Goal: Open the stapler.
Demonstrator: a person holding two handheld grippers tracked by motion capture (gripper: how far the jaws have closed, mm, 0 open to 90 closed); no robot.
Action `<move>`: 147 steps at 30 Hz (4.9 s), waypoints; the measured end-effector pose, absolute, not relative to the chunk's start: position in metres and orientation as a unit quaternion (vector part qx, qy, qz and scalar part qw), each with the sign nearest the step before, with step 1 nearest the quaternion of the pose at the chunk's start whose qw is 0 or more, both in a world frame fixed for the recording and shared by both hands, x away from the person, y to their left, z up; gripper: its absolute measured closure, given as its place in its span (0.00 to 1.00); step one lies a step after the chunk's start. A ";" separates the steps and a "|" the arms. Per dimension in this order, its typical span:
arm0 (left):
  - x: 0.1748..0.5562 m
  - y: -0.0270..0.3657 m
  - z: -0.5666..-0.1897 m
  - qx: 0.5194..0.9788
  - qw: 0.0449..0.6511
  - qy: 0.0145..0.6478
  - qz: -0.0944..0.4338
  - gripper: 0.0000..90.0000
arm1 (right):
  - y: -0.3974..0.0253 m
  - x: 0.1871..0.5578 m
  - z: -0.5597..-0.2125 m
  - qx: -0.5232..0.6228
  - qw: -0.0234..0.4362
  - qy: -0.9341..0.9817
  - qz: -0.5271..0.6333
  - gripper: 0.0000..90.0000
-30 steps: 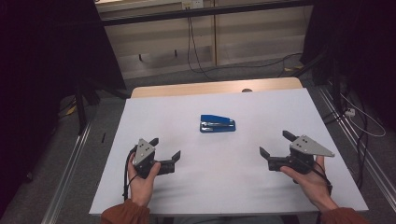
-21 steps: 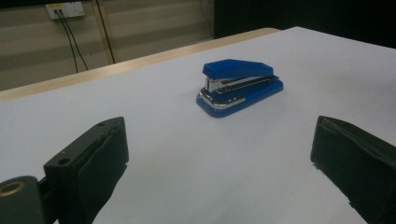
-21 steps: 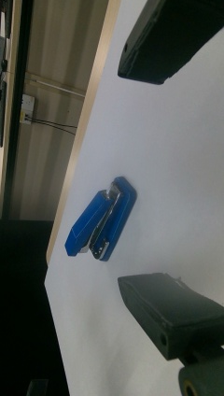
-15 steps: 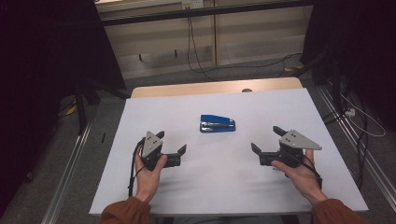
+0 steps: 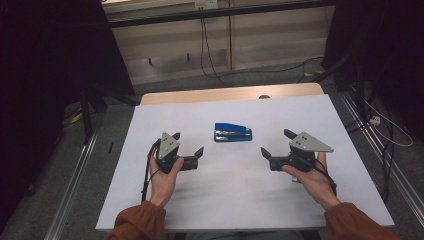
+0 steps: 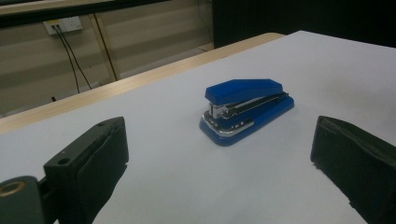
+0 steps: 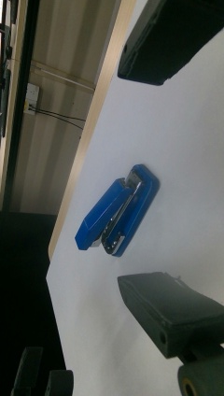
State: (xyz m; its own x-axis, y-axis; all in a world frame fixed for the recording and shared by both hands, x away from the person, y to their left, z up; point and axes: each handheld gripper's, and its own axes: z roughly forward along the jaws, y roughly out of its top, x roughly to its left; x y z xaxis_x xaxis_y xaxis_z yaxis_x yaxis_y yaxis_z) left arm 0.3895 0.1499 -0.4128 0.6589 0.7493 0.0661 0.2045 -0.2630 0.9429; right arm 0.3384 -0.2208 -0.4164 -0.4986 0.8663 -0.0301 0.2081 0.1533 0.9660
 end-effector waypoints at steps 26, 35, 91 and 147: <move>0.421 0.133 -0.414 0.758 0.503 0.328 0.256 0.05 | -0.185 0.381 -0.417 0.380 0.300 0.703 0.520 0.03; 0.431 0.122 -0.411 0.756 0.510 0.330 0.245 0.04 | -0.178 0.397 -0.419 0.383 0.306 0.697 0.523 0.04; 0.470 0.117 -0.437 0.780 0.476 0.347 0.212 0.03 | -0.145 0.448 -0.433 0.364 0.225 0.758 0.492 0.79; 0.472 0.115 -0.444 0.795 0.474 0.330 0.188 1.00 | -0.123 0.463 -0.458 0.332 0.187 0.822 0.423 1.00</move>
